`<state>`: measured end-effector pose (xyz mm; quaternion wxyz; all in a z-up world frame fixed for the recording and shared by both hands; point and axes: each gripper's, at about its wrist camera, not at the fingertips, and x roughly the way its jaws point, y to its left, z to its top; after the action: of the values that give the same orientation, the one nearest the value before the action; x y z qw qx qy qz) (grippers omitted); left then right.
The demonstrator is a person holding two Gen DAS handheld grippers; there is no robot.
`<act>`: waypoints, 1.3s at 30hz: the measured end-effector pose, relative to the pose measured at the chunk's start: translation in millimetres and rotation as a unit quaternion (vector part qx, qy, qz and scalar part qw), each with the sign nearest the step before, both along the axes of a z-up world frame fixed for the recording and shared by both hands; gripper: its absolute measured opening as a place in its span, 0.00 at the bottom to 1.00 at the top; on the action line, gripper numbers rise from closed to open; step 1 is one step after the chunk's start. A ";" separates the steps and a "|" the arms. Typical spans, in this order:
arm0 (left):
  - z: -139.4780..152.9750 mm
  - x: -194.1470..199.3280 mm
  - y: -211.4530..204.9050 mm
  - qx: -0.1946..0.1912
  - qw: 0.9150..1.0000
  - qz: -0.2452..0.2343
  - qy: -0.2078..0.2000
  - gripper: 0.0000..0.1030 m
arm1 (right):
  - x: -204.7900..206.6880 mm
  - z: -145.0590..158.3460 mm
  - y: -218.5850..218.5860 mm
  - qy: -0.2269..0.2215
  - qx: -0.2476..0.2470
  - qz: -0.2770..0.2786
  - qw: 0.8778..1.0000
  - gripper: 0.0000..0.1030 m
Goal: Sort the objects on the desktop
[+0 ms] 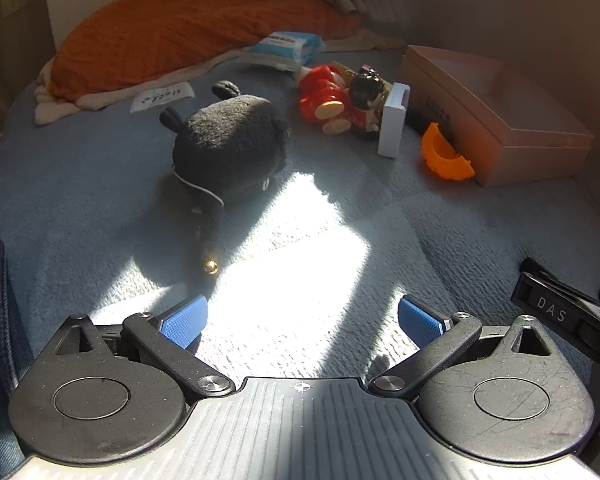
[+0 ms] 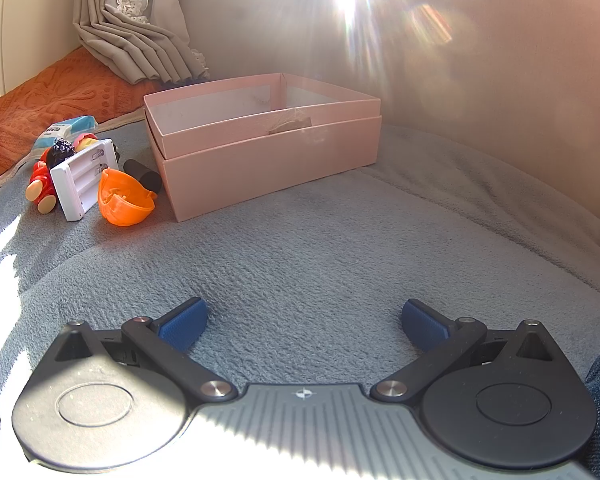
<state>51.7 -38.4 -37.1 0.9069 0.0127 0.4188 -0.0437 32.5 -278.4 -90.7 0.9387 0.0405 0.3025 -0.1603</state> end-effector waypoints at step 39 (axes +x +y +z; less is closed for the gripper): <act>-6.5 8.8 1.4 -0.007 1.000 -0.001 0.019 1.00 | -1.1 0.4 -1.2 0.001 0.000 0.000 1.000 1.00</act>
<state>60.5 -37.0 -43.5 0.8990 0.0057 0.4353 -0.0479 31.4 -279.7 -90.3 0.9386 0.0400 0.3030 -0.1602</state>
